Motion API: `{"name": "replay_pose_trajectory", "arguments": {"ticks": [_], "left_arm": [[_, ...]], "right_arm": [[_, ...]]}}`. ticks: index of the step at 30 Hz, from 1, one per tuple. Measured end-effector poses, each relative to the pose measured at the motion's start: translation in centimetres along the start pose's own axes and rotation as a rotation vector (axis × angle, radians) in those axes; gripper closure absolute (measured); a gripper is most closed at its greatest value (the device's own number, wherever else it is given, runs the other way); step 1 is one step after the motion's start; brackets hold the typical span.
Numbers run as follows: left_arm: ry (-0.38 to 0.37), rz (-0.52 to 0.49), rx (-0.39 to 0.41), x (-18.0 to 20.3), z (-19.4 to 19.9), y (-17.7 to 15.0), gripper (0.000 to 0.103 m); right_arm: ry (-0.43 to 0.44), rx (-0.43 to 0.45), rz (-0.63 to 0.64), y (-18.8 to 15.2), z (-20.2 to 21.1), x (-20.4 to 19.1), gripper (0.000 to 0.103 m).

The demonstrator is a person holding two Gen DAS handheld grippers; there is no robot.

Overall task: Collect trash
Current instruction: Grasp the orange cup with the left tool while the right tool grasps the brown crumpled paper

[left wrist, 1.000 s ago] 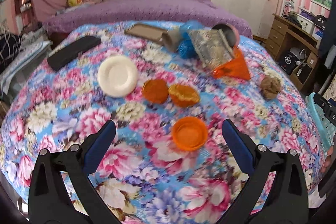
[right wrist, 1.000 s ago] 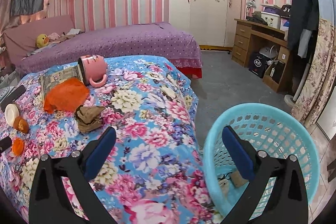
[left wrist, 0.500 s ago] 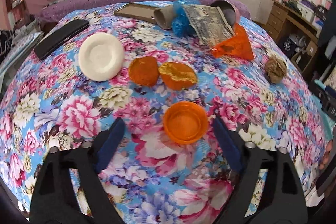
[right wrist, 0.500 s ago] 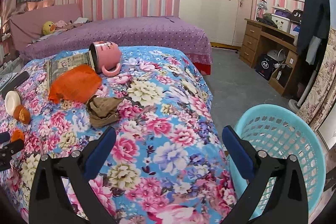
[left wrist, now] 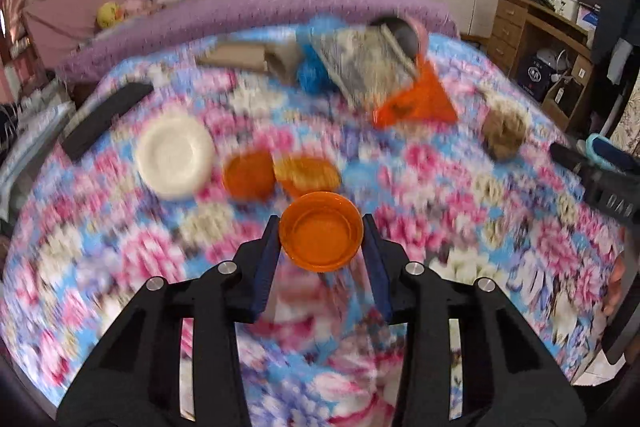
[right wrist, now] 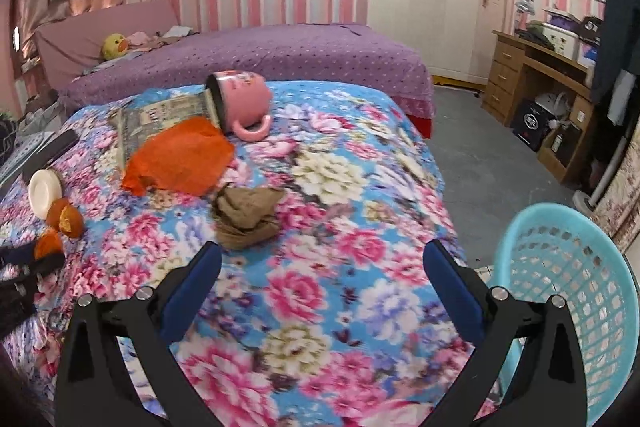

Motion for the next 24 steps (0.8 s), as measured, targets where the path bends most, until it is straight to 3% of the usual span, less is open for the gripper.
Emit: {"name": "replay_pose_trajectory", "arguments": {"ticks": [4, 10, 15, 17, 19, 24], "left_arm": [[0.015, 0.001, 0.071, -0.6, 1.0, 2.2, 0.064], [0.052, 0.053, 0.117, -2.3, 1.0, 4.5, 0.064], [0.091, 0.083, 0.123, -4.0, 0.3, 5.3, 0.064], [0.094, 0.094, 0.111, -4.5, 0.0, 5.1, 0.064], [0.102, 0.103, 0.102, -5.0, -0.3, 5.1, 0.064], [0.092, 0.142, 0.079, -5.6, -0.7, 4.8, 0.064]], "right_arm": [[0.025, -0.001, 0.046, 1.2, -0.9, -1.6, 0.005], [0.06, -0.026, 0.065, 2.4, -2.9, -3.3, 0.008], [0.095, -0.097, 0.059, 2.2, -5.3, -4.1, 0.024], [0.127, -0.141, 0.063, 1.7, -6.3, -4.6, 0.046], [0.132, -0.141, 0.071, 1.7, -6.2, -4.9, 0.054], [0.121, -0.079, 0.081, 2.1, -4.8, -4.9, 0.054]]}}
Point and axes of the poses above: each gripper's, at about its wrist camera, not at the fingertips, and z roughly against the way its jaws point, x to its right, y to its top, the point moved 9 cm from there along -z, roughly the way its jaws point, and after that the axes turned 15 degrees about z, right-handed, at the moved point
